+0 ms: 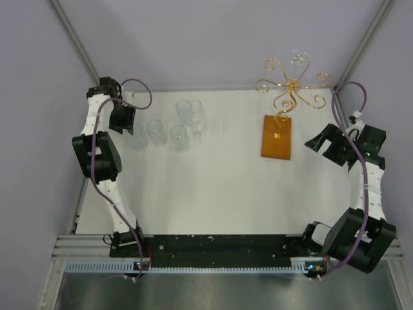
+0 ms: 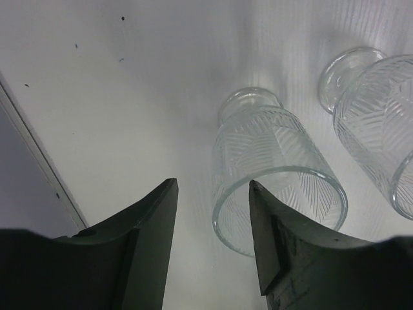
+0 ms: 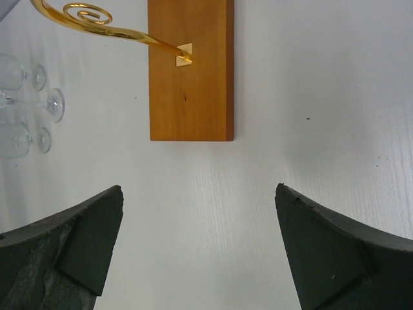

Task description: Take the wine glass off the wine glass rack

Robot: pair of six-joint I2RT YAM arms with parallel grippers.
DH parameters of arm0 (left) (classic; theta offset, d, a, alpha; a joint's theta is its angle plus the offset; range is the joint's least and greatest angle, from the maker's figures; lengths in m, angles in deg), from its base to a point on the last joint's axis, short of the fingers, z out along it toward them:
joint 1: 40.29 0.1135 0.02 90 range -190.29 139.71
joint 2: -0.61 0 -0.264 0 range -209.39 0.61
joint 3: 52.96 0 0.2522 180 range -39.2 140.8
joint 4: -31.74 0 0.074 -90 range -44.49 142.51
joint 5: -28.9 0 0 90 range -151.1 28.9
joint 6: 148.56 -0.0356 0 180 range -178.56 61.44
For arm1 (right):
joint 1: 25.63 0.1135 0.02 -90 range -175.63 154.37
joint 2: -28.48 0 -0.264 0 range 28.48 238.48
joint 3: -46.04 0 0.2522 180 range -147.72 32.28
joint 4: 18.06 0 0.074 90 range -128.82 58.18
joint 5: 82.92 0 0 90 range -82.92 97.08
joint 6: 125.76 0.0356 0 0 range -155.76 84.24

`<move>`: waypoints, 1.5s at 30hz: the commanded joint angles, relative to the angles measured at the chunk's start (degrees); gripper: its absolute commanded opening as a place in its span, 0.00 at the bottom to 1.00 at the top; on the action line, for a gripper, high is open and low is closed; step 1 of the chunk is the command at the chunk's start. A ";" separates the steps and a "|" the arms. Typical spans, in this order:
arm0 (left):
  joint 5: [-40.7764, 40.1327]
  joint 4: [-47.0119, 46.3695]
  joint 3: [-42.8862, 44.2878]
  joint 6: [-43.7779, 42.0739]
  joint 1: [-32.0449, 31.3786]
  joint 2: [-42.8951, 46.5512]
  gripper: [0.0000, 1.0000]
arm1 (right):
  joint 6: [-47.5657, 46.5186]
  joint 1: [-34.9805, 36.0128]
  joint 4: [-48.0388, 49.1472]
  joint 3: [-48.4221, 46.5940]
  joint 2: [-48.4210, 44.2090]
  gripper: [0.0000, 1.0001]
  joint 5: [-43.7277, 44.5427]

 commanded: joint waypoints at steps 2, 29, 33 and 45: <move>0.87 -1.41 -2.72 4.01 -0.06 10.75 0.56 | -4.55 -0.28 -4.11 -6.50 -3.06 0.99 -2.66; 16.08 -19.68 4.28 1.90 -41.27 20.36 0.61 | -11.85 3.49 -11.95 -44.74 14.60 0.88 8.51; 14.76 -21.88 12.29 1.02 -45.93 12.63 0.61 | -16.06 6.22 -13.36 -45.71 14.51 0.88 9.56; 10.99 -31.11 22.06 1.29 -52.35 1.28 0.63 | -21.08 9.73 -15.73 -41.85 9.24 0.88 9.39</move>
